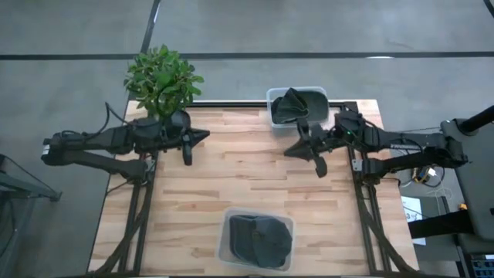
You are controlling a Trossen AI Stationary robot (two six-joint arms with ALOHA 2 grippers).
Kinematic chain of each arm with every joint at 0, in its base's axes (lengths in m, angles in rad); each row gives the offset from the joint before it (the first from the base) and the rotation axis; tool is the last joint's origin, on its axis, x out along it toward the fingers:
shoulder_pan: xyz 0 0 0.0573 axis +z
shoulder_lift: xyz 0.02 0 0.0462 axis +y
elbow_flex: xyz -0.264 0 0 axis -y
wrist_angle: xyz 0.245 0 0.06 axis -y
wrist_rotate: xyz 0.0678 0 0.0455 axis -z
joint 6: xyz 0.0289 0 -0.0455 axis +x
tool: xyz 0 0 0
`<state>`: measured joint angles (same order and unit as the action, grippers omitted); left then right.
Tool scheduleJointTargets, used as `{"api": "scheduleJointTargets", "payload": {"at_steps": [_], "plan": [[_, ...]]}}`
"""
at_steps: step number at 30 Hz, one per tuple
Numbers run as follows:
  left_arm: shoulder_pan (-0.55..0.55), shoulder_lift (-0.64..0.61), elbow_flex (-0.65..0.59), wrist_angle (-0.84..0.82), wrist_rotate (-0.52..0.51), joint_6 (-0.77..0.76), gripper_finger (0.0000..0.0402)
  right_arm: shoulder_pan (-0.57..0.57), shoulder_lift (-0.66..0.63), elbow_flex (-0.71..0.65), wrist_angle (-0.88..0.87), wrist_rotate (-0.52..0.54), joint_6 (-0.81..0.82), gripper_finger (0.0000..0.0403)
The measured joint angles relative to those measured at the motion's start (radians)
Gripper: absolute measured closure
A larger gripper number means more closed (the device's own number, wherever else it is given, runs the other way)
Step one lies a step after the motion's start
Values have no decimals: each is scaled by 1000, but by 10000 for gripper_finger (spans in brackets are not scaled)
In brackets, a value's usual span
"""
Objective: Pick & Place hat
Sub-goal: Return to Home Position
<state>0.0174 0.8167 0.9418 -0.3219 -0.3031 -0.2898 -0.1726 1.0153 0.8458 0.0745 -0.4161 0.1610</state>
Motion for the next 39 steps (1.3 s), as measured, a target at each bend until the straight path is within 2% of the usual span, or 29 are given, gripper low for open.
{"api": "scheduleJointTargets", "payload": {"at_steps": [2,5,8,10,16,19,22,25,28,31,39], "plan": [[0,-57,-79,26,0,-42,400,-1,-42,-79,47,1,24,394],[0,-139,-177,32,-7,-57,399,-3,-107,-189,65,66,70,394],[0,-212,-265,2,-36,32,399,-1,-169,-285,71,102,82,394],[-3,-258,-321,-36,-19,34,399,-2,-202,-341,77,103,57,394],[-5,-400,-516,229,31,29,399,19,-310,-493,148,85,-118,394],[-10,-467,-613,376,112,111,399,17,-355,-584,299,109,-108,394],[-13,-518,-683,440,197,206,399,19,-402,-677,466,101,-79,394],[-13,-560,-743,449,191,197,399,18,-441,-757,512,107,-52,394],[-13,-587,-804,439,177,194,399,18,-471,-814,539,104,-48,394],[-13,-611,-836,507,165,215,399,18,-492,-837,566,106,-67,394],[-12,-625,-907,505,154,191,399,18,-497,-837,463,136,-105,394]]}}
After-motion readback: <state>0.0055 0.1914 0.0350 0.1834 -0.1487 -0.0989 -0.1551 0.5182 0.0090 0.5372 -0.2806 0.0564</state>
